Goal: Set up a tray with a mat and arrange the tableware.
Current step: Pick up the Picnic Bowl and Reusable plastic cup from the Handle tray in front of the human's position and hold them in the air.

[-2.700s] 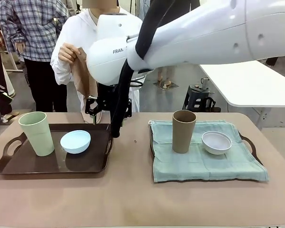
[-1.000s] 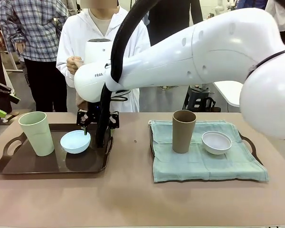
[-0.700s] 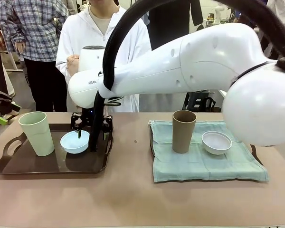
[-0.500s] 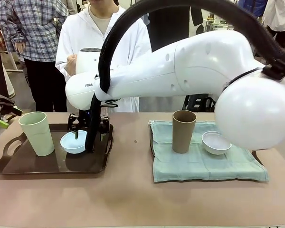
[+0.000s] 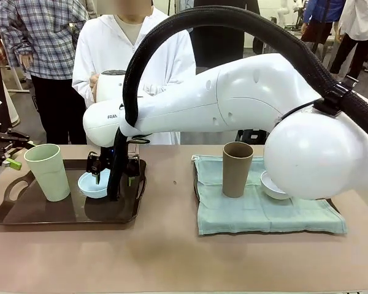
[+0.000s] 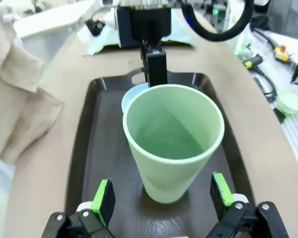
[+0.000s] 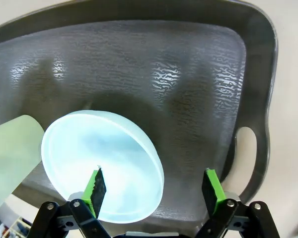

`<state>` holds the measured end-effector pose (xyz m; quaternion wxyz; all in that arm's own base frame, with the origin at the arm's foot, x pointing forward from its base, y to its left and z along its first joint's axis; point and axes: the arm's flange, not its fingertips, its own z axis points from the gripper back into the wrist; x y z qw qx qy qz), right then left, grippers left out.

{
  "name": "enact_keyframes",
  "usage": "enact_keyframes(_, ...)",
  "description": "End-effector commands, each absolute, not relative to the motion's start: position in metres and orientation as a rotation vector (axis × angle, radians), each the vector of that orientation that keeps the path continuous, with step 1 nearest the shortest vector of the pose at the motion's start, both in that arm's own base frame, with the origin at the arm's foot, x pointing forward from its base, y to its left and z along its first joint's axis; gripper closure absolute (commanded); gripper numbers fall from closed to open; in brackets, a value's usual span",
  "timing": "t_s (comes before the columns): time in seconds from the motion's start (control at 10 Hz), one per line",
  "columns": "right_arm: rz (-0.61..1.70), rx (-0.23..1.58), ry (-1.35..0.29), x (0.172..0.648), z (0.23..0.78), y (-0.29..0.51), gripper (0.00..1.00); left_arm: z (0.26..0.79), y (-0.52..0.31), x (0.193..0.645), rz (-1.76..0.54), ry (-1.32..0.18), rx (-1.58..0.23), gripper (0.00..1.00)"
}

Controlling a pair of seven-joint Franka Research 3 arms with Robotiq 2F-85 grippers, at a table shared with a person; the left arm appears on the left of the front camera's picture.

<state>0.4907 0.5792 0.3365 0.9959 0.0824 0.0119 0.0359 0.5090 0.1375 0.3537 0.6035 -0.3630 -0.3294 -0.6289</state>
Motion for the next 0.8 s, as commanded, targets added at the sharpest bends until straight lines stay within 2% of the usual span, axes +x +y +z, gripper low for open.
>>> enact_keyframes(0.0,0.085,0.146,0.025,0.501,0.337,0.591,0.0,0.347,0.13,0.511,-1.482,-0.817,-0.858,0.0)
enact_keyframes(0.2,0.071,0.137,0.032,0.502,0.338,0.589,0.0,0.341,0.124,0.515,-1.457,-0.759,-0.868,0.0)
enact_keyframes(0.3,0.071,0.162,0.029,0.492,0.334,0.58,0.0,0.352,0.124,0.512,-1.428,-0.607,-0.887,0.0)
enact_keyframes(0.4,0.071,0.162,0.029,0.492,0.334,0.58,0.0,0.344,0.125,0.513,-1.466,-0.77,-0.867,0.0)
enact_keyframes(0.6,0.071,0.162,0.029,0.492,0.334,0.58,0.0,0.344,0.125,0.513,-1.466,-0.77,-0.867,0.0)
enact_keyframes(0.7,0.07,0.159,0.033,0.493,0.333,0.58,0.0,0.343,0.125,0.513,-1.451,-0.725,-0.877,0.0)
